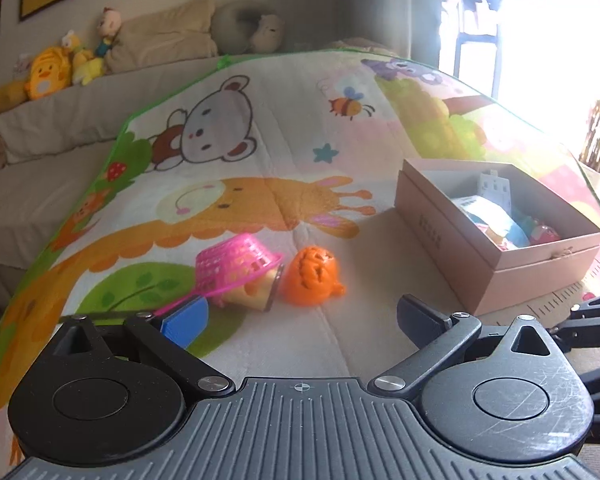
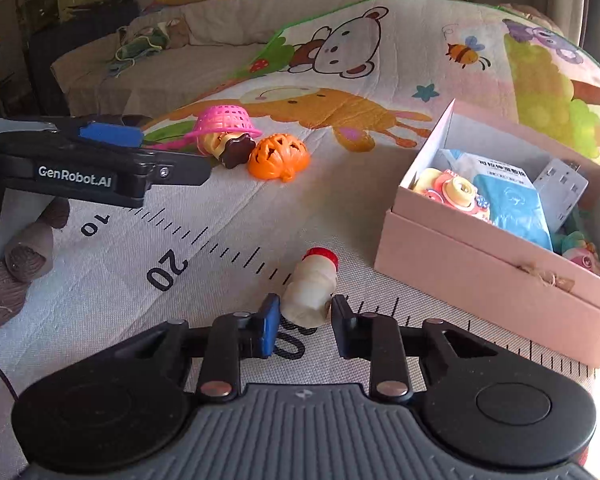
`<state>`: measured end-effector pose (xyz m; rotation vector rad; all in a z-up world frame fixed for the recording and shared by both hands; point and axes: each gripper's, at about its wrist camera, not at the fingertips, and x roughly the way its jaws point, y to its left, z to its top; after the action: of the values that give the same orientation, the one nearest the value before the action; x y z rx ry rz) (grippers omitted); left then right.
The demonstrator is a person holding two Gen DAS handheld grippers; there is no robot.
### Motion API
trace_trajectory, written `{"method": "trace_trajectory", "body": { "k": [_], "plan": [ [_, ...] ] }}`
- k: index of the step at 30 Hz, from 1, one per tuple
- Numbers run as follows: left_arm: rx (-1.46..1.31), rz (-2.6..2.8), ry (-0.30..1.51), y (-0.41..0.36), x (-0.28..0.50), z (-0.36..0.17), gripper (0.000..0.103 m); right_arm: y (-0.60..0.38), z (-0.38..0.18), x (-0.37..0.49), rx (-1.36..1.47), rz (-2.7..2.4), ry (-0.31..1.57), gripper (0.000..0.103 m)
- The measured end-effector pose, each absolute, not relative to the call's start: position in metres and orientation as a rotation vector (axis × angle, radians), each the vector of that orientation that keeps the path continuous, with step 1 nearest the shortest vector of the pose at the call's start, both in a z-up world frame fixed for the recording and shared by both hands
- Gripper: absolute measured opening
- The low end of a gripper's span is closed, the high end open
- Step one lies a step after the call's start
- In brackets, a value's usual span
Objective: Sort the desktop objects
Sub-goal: 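Move the right tool toward the white bottle while the left tool approaches the orange pumpkin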
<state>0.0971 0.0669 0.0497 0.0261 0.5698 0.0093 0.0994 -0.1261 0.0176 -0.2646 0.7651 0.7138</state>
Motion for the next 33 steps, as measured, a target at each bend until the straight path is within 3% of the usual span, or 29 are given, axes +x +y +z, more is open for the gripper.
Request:
{"method": "trace_trajectory", "body": {
  "k": [2,4,11,14,17,18,22,28,33],
  "plan": [
    [0.102,0.006,0.554,0.052,0.109,0.051,0.101,-0.138,0.019,0.091,-0.25,0.716,0.764,0.027],
    [0.169,-0.019,0.559,0.038,0.122,0.048,0.076,-0.154,0.018,0.079,-0.241,0.691,0.759,0.027],
    [0.212,0.036,0.661,0.032,0.181,0.027,0.077,-0.213,0.01,0.06,-0.112,0.559,0.731,0.028],
    [0.241,0.034,0.689,0.034,0.189,0.021,0.076,-0.232,0.005,0.058,-0.032,0.514,0.698,0.043],
    [0.28,-0.02,0.703,0.028,0.186,0.018,0.076,-0.245,0.003,0.06,0.046,0.501,0.686,0.05],
    [0.287,-0.043,0.71,0.024,0.184,0.018,0.076,-0.248,0.003,0.06,0.058,0.49,0.68,0.058],
    [0.286,-0.137,0.742,0.009,0.165,0.016,0.059,-0.251,0.003,0.064,0.085,0.475,0.682,0.063],
    [0.16,-0.352,0.799,-0.003,0.106,0.024,0.062,-0.251,0.005,0.06,0.084,0.445,0.642,0.076],
    [0.169,-0.311,0.729,-0.005,0.068,0.034,0.086,-0.249,0.004,0.061,0.074,0.448,0.648,0.078]
  ]
}}
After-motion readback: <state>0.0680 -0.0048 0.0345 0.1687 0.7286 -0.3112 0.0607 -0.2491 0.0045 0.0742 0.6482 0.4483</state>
